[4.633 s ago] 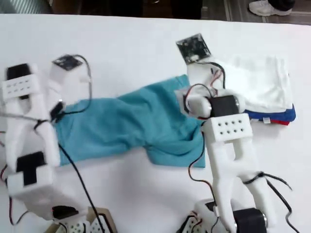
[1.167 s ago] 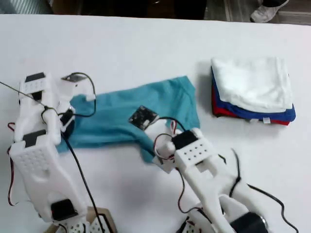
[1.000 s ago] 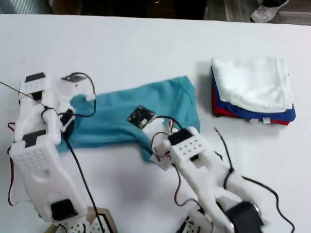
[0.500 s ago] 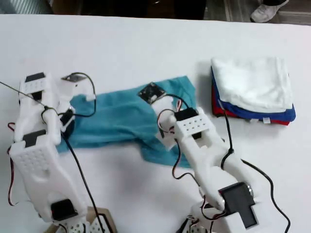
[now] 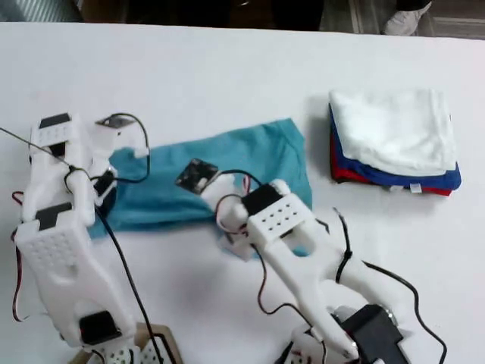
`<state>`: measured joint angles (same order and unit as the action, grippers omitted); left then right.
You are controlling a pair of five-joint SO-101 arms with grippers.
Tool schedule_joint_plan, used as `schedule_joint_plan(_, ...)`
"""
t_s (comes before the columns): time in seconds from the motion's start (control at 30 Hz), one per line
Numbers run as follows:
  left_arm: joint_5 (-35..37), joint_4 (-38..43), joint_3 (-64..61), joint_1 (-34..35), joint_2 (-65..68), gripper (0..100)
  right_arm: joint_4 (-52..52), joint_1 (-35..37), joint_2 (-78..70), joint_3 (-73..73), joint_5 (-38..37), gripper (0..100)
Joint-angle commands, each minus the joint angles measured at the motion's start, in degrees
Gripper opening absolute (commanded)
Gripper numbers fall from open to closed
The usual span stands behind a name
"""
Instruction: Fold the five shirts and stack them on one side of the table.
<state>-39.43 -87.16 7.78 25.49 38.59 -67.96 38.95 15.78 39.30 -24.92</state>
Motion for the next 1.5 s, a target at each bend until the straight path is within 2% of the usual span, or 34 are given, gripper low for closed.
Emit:
schedule_joint_plan(0.0, 0.4, 1.1, 2.2, 0.4, 1.6, 3, 3.4, 0.1, -0.6, 0.1, -0.3, 2.1)
schedule_joint_plan(0.2, 0.4, 1.1, 2.2, 0.4, 1.6, 3, 9.5, -1.3, -10.5, 0.6, -0.3, 2.1)
schedule_joint_plan(0.37, 0.4, 1.1, 2.2, 0.4, 1.6, 3, 9.8, -2.2, -16.9, -2.5, -0.3, 2.2)
schedule_joint_plan(0.73, 0.4, 1.1, 2.2, 0.4, 1.6, 3, 10.1, -9.0, -18.3, -6.2, -0.3, 2.0)
schedule_joint_plan(0.87, 0.4, 1.1, 2.2, 0.4, 1.6, 3, 8.0, -8.1, -17.1, -6.8, -0.3, 2.0)
schedule_joint_plan(1.1, 0.4, 1.1, 2.2, 0.4, 1.6, 3, 2.9, -7.1, -6.1, -6.4, 0.2, 2.7)
schedule_joint_plan(1.27, 0.4, 1.1, 2.3, 0.4, 1.6, 3, 2.9, -7.4, -5.8, -6.1, -0.2, 18.2)
schedule_joint_plan(1.47, 0.4, 1.1, 2.3, 0.4, 1.6, 3, 2.8, -2.8, -9.3, -5.7, 0.2, 13.6)
